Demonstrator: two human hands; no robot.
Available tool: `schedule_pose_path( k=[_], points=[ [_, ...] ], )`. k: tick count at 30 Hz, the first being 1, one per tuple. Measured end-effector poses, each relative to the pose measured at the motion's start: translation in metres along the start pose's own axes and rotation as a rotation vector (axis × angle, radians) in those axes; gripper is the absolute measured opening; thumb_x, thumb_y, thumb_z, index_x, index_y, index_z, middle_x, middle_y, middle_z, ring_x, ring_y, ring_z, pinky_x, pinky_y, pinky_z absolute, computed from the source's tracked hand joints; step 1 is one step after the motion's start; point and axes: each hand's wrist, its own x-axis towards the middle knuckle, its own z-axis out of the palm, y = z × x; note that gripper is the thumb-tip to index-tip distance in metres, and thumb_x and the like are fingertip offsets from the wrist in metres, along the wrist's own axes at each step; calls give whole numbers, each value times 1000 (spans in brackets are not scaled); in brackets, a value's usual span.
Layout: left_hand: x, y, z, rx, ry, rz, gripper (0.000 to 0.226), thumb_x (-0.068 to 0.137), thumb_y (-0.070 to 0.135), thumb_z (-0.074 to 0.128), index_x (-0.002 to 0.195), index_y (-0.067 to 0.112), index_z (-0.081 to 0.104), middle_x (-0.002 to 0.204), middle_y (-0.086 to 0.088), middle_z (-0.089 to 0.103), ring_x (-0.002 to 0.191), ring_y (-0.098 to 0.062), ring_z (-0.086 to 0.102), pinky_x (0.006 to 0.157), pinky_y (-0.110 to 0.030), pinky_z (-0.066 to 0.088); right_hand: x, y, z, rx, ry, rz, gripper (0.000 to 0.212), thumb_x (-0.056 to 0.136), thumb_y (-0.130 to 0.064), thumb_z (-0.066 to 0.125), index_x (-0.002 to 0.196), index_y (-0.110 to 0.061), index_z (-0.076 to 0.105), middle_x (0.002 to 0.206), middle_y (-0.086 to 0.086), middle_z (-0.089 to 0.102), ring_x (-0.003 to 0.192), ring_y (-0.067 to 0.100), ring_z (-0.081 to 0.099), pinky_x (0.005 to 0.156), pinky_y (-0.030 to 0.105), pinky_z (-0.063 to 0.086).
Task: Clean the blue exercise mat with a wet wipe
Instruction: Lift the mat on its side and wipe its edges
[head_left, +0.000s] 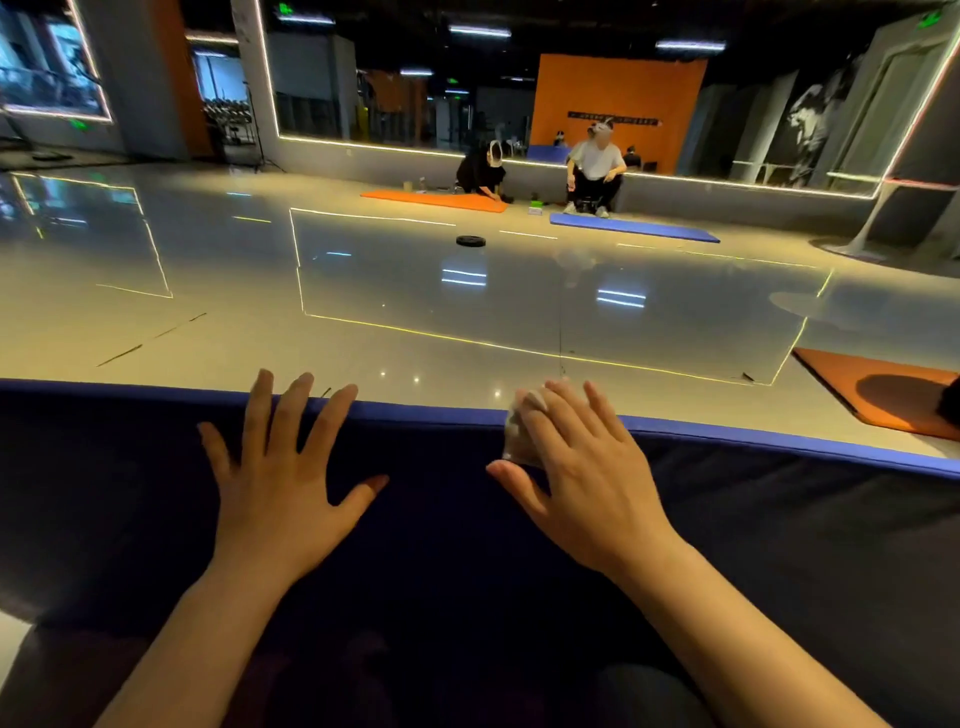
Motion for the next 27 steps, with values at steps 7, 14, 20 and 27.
schedule_pose_path(
  k=[7, 14, 20, 27],
  points=[
    [1, 12, 8, -73, 18, -36, 88, 70, 71, 42, 142, 23, 33, 147, -17, 30, 143, -43, 16, 101, -77, 11, -32, 50, -16, -76, -32, 231, 83, 92, -72, 20, 129, -7, 56, 136, 9, 56, 137, 28, 42, 120, 44, 18],
    [-1, 12, 7, -38, 29, -38, 104, 59, 50, 82, 145, 25, 29, 148, -14, 26, 142, -41, 12, 98, -77, 13, 34, -87, -6, 222, -44, 107, 103, 83, -74, -10, 149, -9, 34, 157, 9, 30, 150, 24, 12, 122, 40, -3],
    [-3, 4, 2, -49, -3, -6, 93, 69, 58, 71, 146, 27, 28, 149, -12, 27, 144, -39, 11, 95, -81, 17, 37, -83, -4, 150, -26, -17, 86, 93, -69, 9, 146, -10, 41, 151, 8, 42, 146, 26, 26, 123, 44, 1],
    [0, 13, 4, -102, 1, -67, 82, 75, 74, 36, 142, 27, 34, 147, -12, 30, 145, -39, 12, 99, -78, 12, -35, 73, -11, -147, -22, 343, 86, 92, -70, 12, 118, -5, 62, 124, 14, 63, 126, 32, 53, 114, 54, 21]
  ],
)
